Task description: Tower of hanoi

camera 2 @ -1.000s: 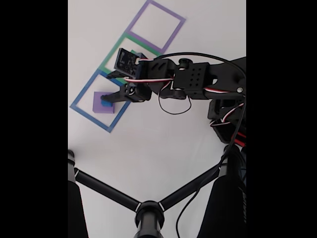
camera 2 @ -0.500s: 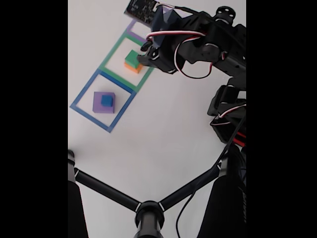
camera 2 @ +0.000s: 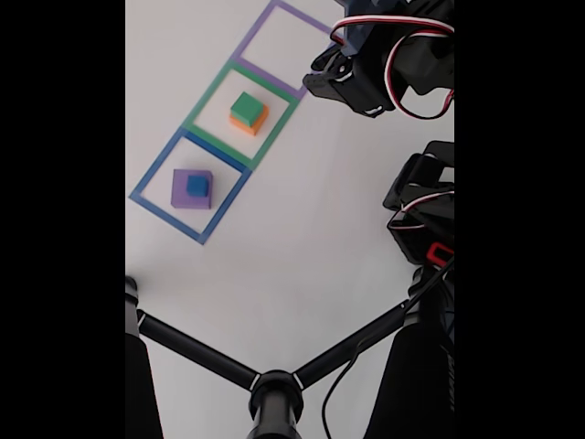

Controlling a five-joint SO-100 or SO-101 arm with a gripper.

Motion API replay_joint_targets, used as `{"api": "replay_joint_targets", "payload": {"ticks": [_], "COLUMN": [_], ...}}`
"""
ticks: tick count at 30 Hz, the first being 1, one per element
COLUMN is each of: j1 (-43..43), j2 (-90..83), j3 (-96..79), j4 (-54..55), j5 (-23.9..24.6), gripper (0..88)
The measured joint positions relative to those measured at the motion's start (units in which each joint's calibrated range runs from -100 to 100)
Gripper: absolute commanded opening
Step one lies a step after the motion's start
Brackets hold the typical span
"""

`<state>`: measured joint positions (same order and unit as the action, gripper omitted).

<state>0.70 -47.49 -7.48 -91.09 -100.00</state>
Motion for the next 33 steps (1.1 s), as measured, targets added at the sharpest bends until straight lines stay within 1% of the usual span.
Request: {"api": "replay_joint_targets", "payload": {"ticks": [4, 7, 9, 13, 16, 20, 23, 28, 33], "j1": [-1.4, -3.3, -4.2, -5.0, -6.3, -6.7, -8.2, -9.3, -10.1], "j2": [-1.2, -2.0, -3.0, -5.0, -6.0, -6.5, -6.5, -5.1, -2.9], "j3": [-4.9, -10.4, -15.0, -24.6, -31.4, -41.0, -49.4, -63.8, -71.4], "j4": [2.1, 6.7, 10.8, 19.7, 26.2, 35.9, 45.8, 65.7, 78.0], "j5": [0.6, 0.2, 0.6, 0.0, 0.6, 0.0, 0.6, 0.6, 0.6], "gripper": [17.2, 25.7, 28.0, 30.8, 32.5, 32.8, 32.9, 32.9, 32.9]}}
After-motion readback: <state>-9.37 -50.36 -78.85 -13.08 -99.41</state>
